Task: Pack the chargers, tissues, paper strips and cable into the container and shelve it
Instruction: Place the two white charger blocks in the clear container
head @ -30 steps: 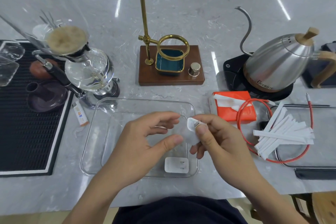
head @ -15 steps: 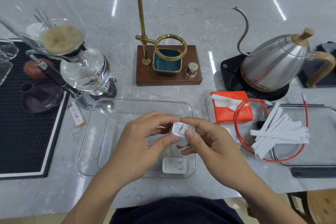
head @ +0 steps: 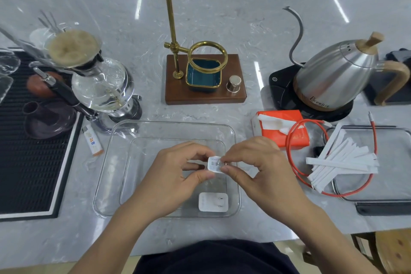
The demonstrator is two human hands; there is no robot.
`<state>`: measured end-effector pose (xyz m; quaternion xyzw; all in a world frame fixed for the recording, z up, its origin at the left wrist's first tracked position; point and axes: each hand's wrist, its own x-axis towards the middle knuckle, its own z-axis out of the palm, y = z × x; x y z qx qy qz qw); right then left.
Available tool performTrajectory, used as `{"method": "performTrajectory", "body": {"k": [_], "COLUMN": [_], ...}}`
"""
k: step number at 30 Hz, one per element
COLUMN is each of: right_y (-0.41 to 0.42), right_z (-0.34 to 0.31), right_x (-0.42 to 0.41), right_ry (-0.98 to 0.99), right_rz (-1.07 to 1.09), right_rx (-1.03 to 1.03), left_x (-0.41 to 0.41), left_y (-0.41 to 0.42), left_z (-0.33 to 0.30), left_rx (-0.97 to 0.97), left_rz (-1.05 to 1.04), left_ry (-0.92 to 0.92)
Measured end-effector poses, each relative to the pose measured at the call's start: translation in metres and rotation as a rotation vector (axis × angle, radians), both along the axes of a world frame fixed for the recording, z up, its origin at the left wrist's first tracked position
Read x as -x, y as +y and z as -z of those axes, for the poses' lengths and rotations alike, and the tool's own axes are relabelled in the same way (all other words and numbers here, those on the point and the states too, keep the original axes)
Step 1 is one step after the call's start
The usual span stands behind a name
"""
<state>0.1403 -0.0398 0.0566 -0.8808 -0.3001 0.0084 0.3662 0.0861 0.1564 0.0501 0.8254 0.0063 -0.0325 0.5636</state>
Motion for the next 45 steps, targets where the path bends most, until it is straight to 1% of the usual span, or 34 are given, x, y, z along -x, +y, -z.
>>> {"method": "performTrajectory", "body": {"k": [3, 8, 13, 16, 21, 28, 45], "right_y": [-0.002, -0.004, -0.004, -0.002, 0.005, 0.012, 0.013], "right_z": [0.003, 0.007, 0.012, 0.013, 0.011, 0.007, 0.008], "right_x": [-0.002, 0.001, 0.004, 0.004, 0.003, 0.005, 0.004], "right_ry": [0.036, 0.152, 0.213, 0.216, 0.193, 0.233, 0.246], "right_rz": [-0.007, -0.001, -0.006, -0.032, -0.056, -0.091, -0.100], "right_rx": [0.051, 0.104, 0.178, 0.214, 0.308, 0.430, 0.443], "left_x": [0.000, -0.003, -0.005, -0.006, -0.010, -0.013, -0.015], "left_y": [0.001, 0.000, -0.003, -0.002, -0.002, -0.005, -0.005], "left_z": [0.007, 0.012, 0.016, 0.020, 0.025, 0.031, 0.031], "left_rx": [-0.019, 0.003, 0.004, 0.025, -0.018, -0.110, -0.137], "left_rz": [0.022, 0.064, 0.081, 0.077, 0.097, 0.098, 0.079], "left_ry": [0.038, 0.166, 0.241, 0.277, 0.335, 0.376, 0.387]}}
